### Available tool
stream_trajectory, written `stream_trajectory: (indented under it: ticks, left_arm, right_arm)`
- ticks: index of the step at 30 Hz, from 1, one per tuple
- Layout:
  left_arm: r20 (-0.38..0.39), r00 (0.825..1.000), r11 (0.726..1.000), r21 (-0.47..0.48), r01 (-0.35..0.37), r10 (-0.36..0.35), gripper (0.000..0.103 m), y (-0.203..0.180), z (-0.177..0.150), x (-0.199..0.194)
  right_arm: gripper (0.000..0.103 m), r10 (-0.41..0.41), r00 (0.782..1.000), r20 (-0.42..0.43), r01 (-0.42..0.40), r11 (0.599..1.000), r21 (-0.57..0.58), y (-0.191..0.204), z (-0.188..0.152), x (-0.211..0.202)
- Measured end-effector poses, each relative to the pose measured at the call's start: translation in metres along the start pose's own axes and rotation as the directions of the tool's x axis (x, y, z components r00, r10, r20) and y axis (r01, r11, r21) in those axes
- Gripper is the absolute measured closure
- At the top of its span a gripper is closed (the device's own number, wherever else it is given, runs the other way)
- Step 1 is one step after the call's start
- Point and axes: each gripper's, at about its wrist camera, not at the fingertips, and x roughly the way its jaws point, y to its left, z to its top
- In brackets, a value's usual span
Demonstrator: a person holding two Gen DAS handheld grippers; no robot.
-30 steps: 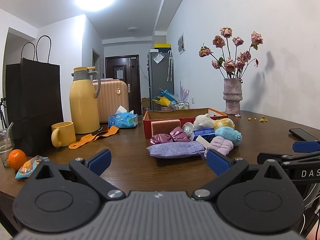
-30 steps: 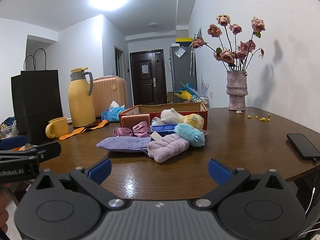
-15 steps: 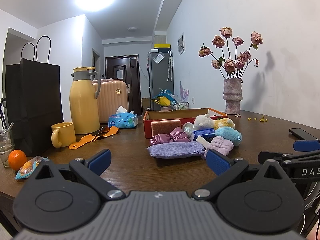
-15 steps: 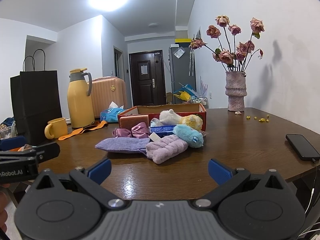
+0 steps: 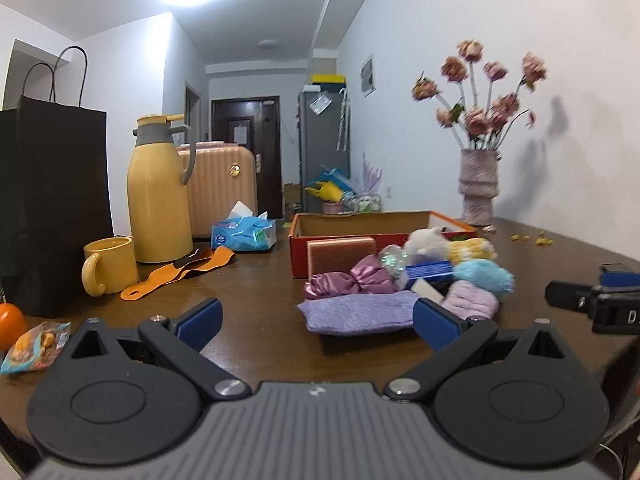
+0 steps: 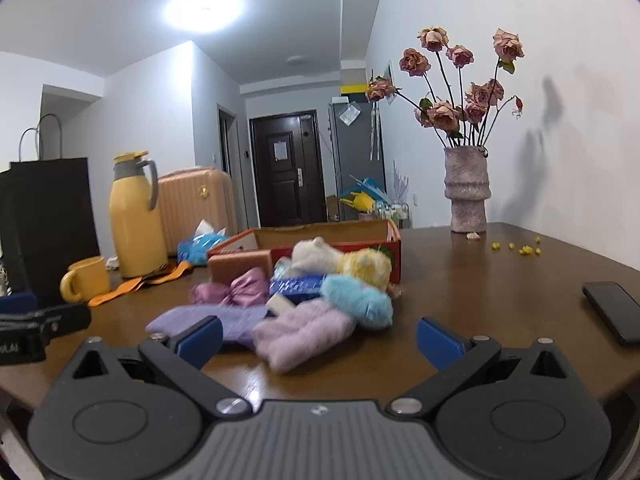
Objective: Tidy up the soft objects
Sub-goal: 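Grasp the white-and-yellow plush toy with both tools together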
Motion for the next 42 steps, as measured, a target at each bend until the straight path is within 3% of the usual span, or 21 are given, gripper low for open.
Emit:
stream_trajectory:
  ticks: [4,8,11,13,16,17,22,24,26,29,35,42]
  left_arm:
    - [-0.014,0.999,0.999,0.032,0.032,-0.031,0.000,-0.011,0.016,0.035]
    - [-0.003,0.995,0.991,0.091,0.101,-0.101,0.000,-0.034,0.037,0.078]
    - [-0.048,0.982,0.976,0.109,0.189,-0.185,0.000,-0.054,0.056,0.123]
    - [-0.082,0.964,0.961,0.100,0.259,-0.251,0.000,-0.066,0.067,0.156]
    - [-0.146,0.936,0.939,0.078,0.334,-0.321,0.004,-0.083,0.074,0.206]
    - [-0.187,0.923,0.935,0.056,0.351,-0.335,0.009,-0.086,0.075,0.225]
    - [-0.302,0.852,0.902,-0.078,0.425,-0.428,0.039,-0.084,0.072,0.281]
    - [-0.320,0.827,0.885,-0.116,0.450,-0.463,0.056,-0.082,0.069,0.291]
    - [-0.312,0.825,0.882,-0.128,0.454,-0.470,0.058,-0.080,0.068,0.291]
    - [-0.286,0.835,0.882,-0.113,0.458,-0.470,0.060,-0.079,0.074,0.275]
    - [-0.185,0.852,0.871,-0.138,0.472,-0.491,0.058,-0.055,0.089,0.195]
    - [-0.197,0.859,0.875,-0.216,0.433,-0.473,0.056,-0.018,0.038,0.106]
  right_arm:
    - [0.000,0.055,0.993,-0.104,-0.054,0.998,0.020,-0.020,0.014,0.044]
    - [0.000,0.037,0.993,-0.115,-0.029,0.997,0.072,-0.042,0.033,0.077]
    - [0.000,0.004,0.997,-0.082,0.001,0.998,0.058,-0.057,0.046,0.106]
    - [0.002,-0.001,0.994,-0.112,0.009,0.998,0.069,-0.066,0.055,0.129]
    - [0.015,0.055,0.985,-0.165,-0.035,0.992,0.122,-0.082,0.062,0.168]
    - [0.022,0.077,0.980,-0.181,-0.051,0.988,0.143,-0.086,0.063,0.179]
    - [0.030,0.158,0.955,-0.251,-0.094,0.964,0.249,-0.107,0.055,0.225]
    - [0.049,0.234,0.938,-0.258,-0.146,0.937,0.318,-0.114,0.051,0.235]
    - [0.055,0.257,0.930,-0.261,-0.158,0.924,0.347,-0.115,0.049,0.237]
    - [0.057,0.238,0.945,-0.223,-0.167,0.941,0.295,-0.108,0.055,0.225]
    - [0.056,0.209,0.974,-0.084,-0.201,0.975,0.095,-0.063,0.075,0.147]
    - [0.056,0.209,0.976,-0.054,-0.211,0.977,-0.030,-0.002,0.028,0.055]
